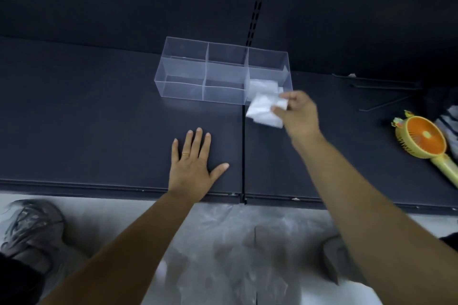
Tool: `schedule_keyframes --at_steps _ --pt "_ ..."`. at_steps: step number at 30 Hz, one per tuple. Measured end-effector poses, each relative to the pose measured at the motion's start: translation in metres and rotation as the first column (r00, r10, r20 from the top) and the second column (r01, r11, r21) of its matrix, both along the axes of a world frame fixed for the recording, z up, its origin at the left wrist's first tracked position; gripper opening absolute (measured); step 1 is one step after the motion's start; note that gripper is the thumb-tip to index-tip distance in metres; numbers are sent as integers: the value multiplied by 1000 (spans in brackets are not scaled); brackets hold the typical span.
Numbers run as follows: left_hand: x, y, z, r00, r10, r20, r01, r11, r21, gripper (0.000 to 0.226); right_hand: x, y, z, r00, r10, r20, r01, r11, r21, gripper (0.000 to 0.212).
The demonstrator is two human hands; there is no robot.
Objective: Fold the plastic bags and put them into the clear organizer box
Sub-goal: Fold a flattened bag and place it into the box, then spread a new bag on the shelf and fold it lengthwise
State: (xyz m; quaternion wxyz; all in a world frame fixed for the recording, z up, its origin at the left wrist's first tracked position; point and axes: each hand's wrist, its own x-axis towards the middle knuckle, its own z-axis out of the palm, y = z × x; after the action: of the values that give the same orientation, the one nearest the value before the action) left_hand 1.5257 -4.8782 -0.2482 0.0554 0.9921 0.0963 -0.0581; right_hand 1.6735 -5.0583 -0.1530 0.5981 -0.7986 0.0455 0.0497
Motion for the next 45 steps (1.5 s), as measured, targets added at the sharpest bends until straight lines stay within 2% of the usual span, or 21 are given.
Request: schedule_keyframes --at_steps 3,6,8,11,13,17,19,21,23,25,28,30,32,34,35,36,38,39,41,42,45 --pt "0 0 -2 1000 -14 13 14 999 34 90 58 -3 15 1000 -9 15 8 999 38 27" --pt "-1 -1 -3 1000 -8 24 7 999 37 87 91 0 5 999 46 0 -45 990 -132 24" --pt "-1 0 -5 999 -2 35 1 999 38 85 101 5 -5 993 112 29 -98 950 -298 29" --pt "-1 -1 -6 999 -3 48 1 999 33 84 107 12 -15 962 262 79 -181 827 -533 36" --pt "-1 -1 -6 998 -6 57 4 1000 30 84 107 17 -19 941 328 78 -210 752 -624 40" --pt "-1 -1 -7 998 -2 67 0 1000 28 84 107 22 -18 921 356 155 -83 572 -816 44" --pt "-1 -1 -8 998 1 56 -3 1000 30 84 107 20 -12 915 378 137 -67 480 -875 31" --pt "-1 0 -8 999 6 50 -7 1000 26 83 104 17 -8 914 403 53 -139 433 -890 16" --pt "0 0 -7 999 8 43 -9 1000 22 83 95 14 -3 919 392 24 -174 461 -870 32" --pt "1 -1 -6 1000 2 31 -3 1000 27 85 74 12 7 930 340 141 -93 587 -804 40" --pt "2 0 -5 1000 -1 12 0 1000 27 86 -2 13 9 882 252 397 29 813 -582 41" --pt "2 1 -5 1000 -1 -9 2 1000 16 87 -86 16 -6 869 266 417 9 835 -550 41" --pt "3 2 -4 999 -12 -36 11 1000 -7 86 -175 11 -35 877 370 307 -100 765 -637 40" --pt "0 5 -3 998 -35 -58 33 999 -32 83 -241 -7 -74 866 493 88 -278 620 -734 37" --pt "-4 7 -4 997 -48 -62 46 998 -43 82 -260 -19 -93 874 483 -49 -347 551 -759 33" --pt "-10 9 -4 996 -58 -64 54 997 -59 80 -271 -32 -111 887 417 -199 -406 496 -768 40" --pt "-30 12 -4 996 -64 -59 58 993 -100 76 -280 -54 -137 853 240 -463 -521 435 -734 74" --pt "-42 11 -3 997 -61 -55 54 992 -117 75 -279 -61 -145 814 185 -550 -572 421 -704 85" --pt "-65 7 1 997 -52 -64 43 990 -133 73 -275 -72 -153 738 155 -656 -655 399 -642 81" --pt "-73 5 3 996 -45 -76 33 989 -145 73 -271 -77 -154 696 182 -695 -695 416 -586 71" --pt "-81 -5 18 991 1 -136 -32 972 -231 72 -249 -86 -138 612 326 -721 -728 588 -352 33"
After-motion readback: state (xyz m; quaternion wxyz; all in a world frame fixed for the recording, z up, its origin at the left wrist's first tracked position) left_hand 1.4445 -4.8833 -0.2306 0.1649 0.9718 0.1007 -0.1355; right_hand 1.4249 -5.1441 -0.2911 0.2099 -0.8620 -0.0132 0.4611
